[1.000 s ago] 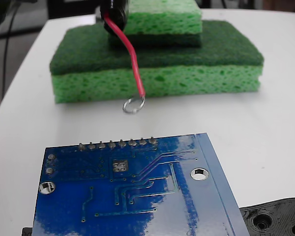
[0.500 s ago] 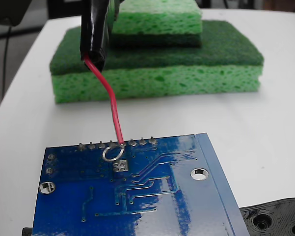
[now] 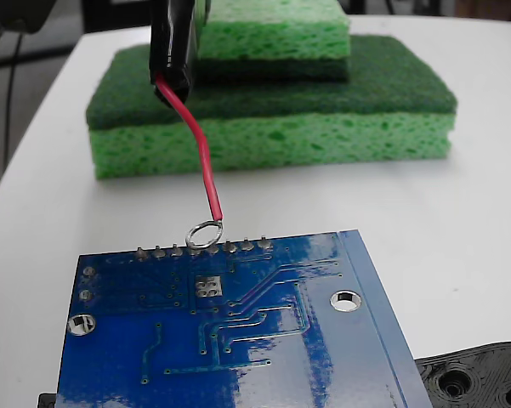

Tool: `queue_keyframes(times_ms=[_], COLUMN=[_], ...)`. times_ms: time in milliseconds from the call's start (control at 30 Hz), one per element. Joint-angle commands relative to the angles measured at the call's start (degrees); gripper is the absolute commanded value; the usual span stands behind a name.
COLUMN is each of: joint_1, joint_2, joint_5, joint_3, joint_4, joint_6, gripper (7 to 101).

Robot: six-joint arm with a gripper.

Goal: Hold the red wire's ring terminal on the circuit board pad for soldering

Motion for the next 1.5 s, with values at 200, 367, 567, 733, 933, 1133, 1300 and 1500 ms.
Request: queue_keyframes(times_ms=[200,367,567,733,933,1133,1300,1500], joint_1=[0.0,0.1,0.3,0.3,0.3,0.3,0.3,0.3], joint_2=[-1.1,-1.8,-2.3,-2.7,-2.5,-2.4,-2.4,-2.3], joint_5=[-0.2,-0.3,-0.6,-0.7,-0.7,-0.7,-0.6,-0.5], joint_3=[-0.6,-0.8,-1.0,-1.1,-1.1,-1.1,-1.1,-0.4], joint_4=[-0.6,-0.6,-0.7,-0.8,-0.6,-0.4,-0.4,-1.1], joint_6=[-0.1,-0.2,-0.3,-0.3,-0.3,-0.4,-0.4,-0.7], gripper=[100.3,100.3,100.3,100.3,100.3,100.3,100.3,100.3])
